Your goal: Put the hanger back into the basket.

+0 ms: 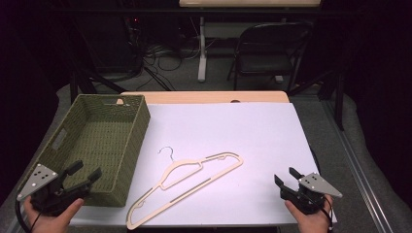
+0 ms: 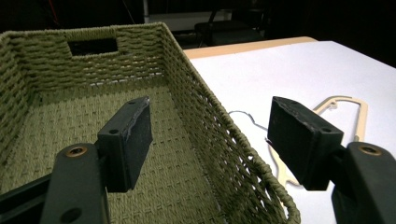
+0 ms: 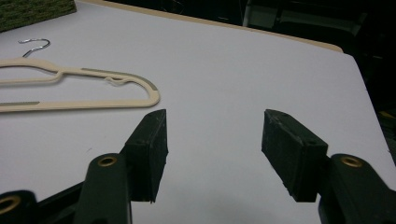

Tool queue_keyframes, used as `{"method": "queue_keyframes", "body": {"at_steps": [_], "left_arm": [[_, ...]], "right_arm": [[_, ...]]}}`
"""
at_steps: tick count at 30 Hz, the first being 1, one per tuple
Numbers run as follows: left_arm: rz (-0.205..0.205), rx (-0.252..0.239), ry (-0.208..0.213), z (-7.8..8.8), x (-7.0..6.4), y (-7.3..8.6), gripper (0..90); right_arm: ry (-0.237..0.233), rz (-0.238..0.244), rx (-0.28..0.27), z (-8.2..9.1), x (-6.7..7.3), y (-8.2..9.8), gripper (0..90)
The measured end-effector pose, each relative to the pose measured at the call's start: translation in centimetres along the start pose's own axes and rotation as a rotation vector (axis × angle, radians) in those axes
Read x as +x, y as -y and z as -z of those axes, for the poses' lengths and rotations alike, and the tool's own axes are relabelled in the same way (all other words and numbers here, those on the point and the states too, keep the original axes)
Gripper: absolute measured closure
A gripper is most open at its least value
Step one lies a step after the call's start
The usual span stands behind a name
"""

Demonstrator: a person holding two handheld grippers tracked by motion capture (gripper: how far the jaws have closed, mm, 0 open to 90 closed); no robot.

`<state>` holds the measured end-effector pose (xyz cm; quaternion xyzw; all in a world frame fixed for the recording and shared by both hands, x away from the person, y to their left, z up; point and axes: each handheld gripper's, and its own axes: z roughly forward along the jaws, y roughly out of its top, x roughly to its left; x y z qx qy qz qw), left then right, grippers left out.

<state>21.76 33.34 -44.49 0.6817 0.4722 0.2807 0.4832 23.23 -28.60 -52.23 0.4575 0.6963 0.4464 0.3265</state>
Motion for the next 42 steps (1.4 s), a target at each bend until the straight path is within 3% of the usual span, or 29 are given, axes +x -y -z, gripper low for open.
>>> {"method": "queue_keyframes", "body": {"at_steps": [12,17,22,25,42], "left_arm": [[-0.009,0.019,0.016,0.2,-0.4,-0.1,29.9],[-0.013,0.029,0.041,0.2,-0.9,-0.7,29.5],[-0.004,0.046,0.049,-0.1,-1.0,-1.0,29.5],[-0.003,0.057,0.075,-0.3,-1.1,-1.0,31.8],[-0.099,0.139,0.137,-2.6,-3.8,-2.3,41.4]], "right_arm": [[-0.021,0.023,0.014,-0.1,0.6,-0.3,42.3],[-0.025,0.049,0.018,-0.1,1.0,-0.3,42.3],[-0.027,0.043,0.038,-0.2,1.0,-0.2,42.3],[-0.029,0.044,0.042,-0.3,1.0,-0.2,42.3],[-0.045,0.042,0.050,-0.3,1.3,-0.2,42.5]]}}
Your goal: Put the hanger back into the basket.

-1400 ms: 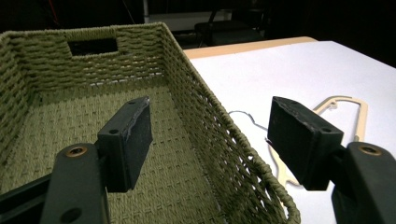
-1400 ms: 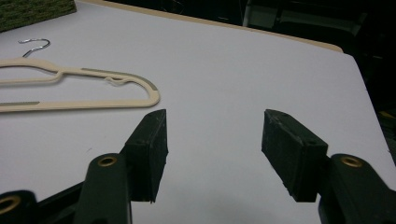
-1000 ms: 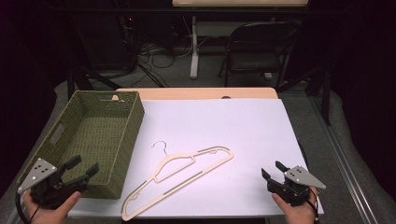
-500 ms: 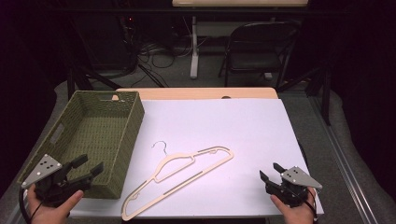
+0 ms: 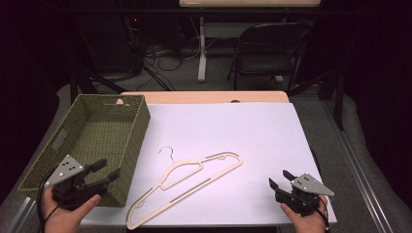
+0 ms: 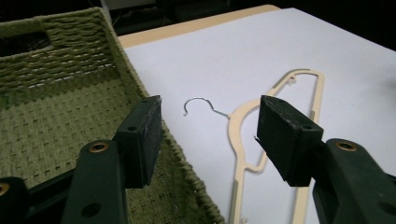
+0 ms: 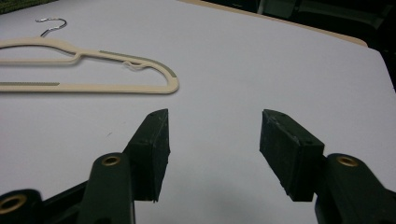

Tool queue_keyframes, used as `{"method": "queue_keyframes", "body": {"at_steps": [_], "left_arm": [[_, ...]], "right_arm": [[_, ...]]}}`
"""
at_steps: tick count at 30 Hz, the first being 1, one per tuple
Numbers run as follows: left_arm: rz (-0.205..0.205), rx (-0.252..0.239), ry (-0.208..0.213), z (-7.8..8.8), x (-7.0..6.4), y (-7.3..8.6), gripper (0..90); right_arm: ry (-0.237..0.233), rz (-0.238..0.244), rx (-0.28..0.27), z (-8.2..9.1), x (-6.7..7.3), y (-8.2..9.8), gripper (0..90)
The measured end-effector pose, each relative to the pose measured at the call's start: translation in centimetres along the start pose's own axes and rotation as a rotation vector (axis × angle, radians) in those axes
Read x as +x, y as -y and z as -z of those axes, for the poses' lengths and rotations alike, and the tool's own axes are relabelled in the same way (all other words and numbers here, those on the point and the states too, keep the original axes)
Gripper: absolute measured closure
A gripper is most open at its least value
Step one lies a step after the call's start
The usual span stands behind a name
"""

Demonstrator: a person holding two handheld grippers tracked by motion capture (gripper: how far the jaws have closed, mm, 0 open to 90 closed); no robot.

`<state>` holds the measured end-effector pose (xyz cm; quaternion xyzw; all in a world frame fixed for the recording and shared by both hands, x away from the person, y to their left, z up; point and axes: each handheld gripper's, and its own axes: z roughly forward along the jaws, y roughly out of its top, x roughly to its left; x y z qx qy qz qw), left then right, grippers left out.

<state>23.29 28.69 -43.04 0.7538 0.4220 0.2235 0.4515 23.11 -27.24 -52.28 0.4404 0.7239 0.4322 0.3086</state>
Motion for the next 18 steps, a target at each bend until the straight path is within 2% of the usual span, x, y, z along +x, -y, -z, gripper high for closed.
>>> {"method": "queue_keyframes", "body": {"at_steps": [5,11,14,18], "left_arm": [[-0.031,0.039,0.037,-1.3,-1.1,-0.7,44.3],[-0.078,0.082,0.090,-2.8,-2.8,-2.3,46.6],[-0.099,0.106,0.107,-3.5,-3.2,-2.9,47.4],[-0.105,0.153,0.126,-4.6,-3.6,-3.4,48.6]], "right_arm": [[-0.003,-0.003,0.007,0.1,0.0,0.0,42.9],[-0.009,-0.002,0.013,0.1,0.0,0.0,43.1],[-0.011,-0.001,0.012,0.1,0.0,0.0,43.2],[-0.011,-0.005,0.018,0.1,-0.1,0.0,43.4]]}}
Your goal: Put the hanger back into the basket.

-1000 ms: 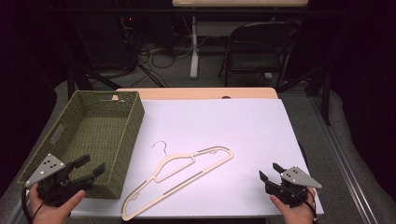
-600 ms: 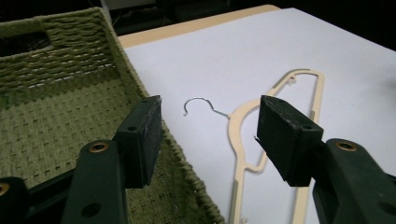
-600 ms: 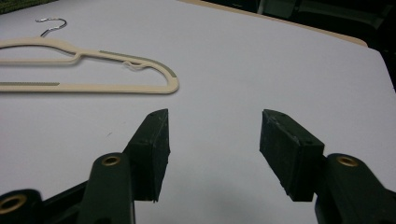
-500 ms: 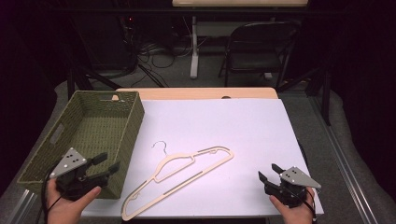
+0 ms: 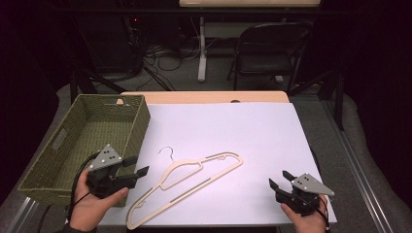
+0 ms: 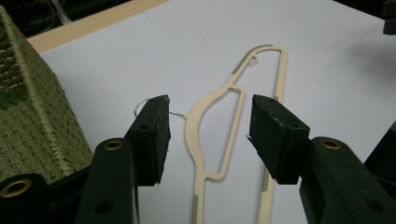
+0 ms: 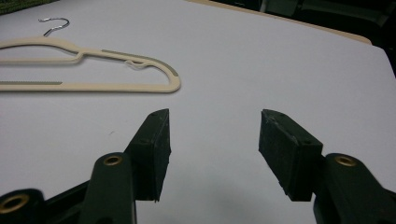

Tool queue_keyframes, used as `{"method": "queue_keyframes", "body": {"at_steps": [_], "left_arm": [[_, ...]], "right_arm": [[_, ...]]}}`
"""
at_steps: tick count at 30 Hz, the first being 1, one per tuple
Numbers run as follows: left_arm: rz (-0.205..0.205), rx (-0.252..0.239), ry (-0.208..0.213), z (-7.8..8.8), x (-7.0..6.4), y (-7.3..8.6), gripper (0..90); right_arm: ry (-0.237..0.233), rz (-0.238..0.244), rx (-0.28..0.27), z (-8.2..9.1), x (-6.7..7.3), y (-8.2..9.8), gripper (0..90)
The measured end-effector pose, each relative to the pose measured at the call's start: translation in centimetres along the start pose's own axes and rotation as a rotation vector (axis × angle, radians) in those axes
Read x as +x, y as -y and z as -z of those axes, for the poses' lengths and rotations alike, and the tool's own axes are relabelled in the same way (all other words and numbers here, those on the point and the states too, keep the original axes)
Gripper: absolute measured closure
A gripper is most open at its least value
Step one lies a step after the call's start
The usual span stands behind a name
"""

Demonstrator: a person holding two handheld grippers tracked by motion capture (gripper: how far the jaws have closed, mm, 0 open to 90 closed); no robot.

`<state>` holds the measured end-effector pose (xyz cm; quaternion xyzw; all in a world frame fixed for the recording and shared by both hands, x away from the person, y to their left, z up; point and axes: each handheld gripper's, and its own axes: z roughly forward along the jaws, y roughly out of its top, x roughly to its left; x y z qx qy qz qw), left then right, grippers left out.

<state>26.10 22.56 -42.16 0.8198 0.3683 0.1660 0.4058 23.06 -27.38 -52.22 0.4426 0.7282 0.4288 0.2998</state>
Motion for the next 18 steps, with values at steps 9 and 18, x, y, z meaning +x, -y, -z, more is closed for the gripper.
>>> {"method": "queue_keyframes", "body": {"at_steps": [9,18], "left_arm": [[-0.027,0.097,0.035,-2.0,-0.5,-1.0,49.5],[-0.044,0.222,0.038,-3.9,-0.6,-1.4,49.5]], "right_arm": [[-0.004,0.004,0.000,-0.1,0.0,0.0,43.6],[-0.003,0.000,-0.006,-0.2,0.0,0.0,43.5]]}}
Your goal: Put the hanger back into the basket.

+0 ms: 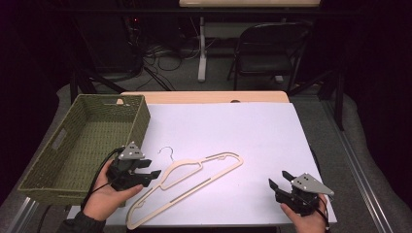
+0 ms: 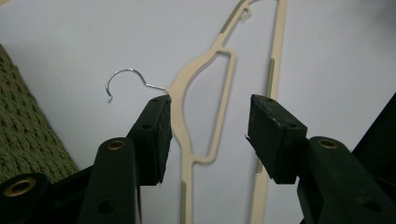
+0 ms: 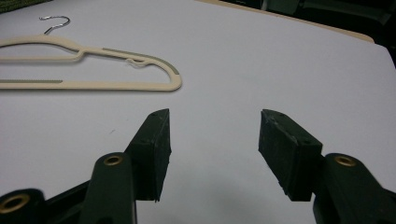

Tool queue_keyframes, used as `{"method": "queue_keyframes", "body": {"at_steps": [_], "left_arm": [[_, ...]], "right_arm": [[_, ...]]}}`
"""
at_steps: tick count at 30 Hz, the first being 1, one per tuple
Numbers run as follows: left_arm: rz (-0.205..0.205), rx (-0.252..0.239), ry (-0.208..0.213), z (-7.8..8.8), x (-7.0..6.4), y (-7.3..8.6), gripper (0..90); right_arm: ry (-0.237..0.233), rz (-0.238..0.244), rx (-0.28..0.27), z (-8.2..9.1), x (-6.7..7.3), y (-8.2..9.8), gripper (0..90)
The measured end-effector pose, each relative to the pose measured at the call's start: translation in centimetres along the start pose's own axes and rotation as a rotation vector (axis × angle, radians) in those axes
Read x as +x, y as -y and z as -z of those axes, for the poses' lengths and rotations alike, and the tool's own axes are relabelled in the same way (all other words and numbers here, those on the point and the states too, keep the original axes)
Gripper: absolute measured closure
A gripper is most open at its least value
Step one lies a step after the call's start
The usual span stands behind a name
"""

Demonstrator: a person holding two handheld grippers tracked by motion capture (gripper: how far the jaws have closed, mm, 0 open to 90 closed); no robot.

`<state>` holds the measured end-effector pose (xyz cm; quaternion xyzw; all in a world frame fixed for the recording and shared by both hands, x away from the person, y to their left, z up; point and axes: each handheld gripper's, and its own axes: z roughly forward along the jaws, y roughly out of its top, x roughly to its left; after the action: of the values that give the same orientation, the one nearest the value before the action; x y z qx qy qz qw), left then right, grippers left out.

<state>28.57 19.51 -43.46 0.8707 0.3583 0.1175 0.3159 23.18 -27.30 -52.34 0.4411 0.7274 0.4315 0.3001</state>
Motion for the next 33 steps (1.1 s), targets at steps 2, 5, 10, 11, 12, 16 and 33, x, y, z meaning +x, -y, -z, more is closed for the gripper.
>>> {"method": "queue_keyframes", "body": {"at_steps": [2,5,10,11,12,16,33], "left_arm": [[0.000,0.031,0.004,-0.5,0.1,-0.2,49.6],[0.006,0.078,0.004,-1.3,0.2,-0.4,50.1],[0.021,0.127,0.005,-2.4,0.4,-0.6,50.5],[0.026,0.138,0.006,-2.6,0.4,-0.7,50.5],[0.028,0.145,0.005,-2.8,0.5,-0.7,50.5],[0.049,0.177,-0.008,-3.9,0.7,-0.9,50.5],[0.059,0.205,-0.004,-6.2,1.0,-1.0,51.1]], "right_arm": [[-0.002,0.001,0.007,0.0,0.0,0.0,43.6],[-0.002,-0.001,0.000,0.0,0.0,0.0,43.6],[-0.004,-0.001,0.003,0.0,0.0,0.0,43.6],[-0.004,0.001,0.006,0.0,0.0,0.0,43.6],[-0.005,-0.001,0.003,0.0,0.0,0.0,43.6],[-0.005,0.000,0.001,-0.1,0.0,0.0,43.6],[-0.033,0.001,0.014,0.0,0.1,-0.2,48.4]]}}
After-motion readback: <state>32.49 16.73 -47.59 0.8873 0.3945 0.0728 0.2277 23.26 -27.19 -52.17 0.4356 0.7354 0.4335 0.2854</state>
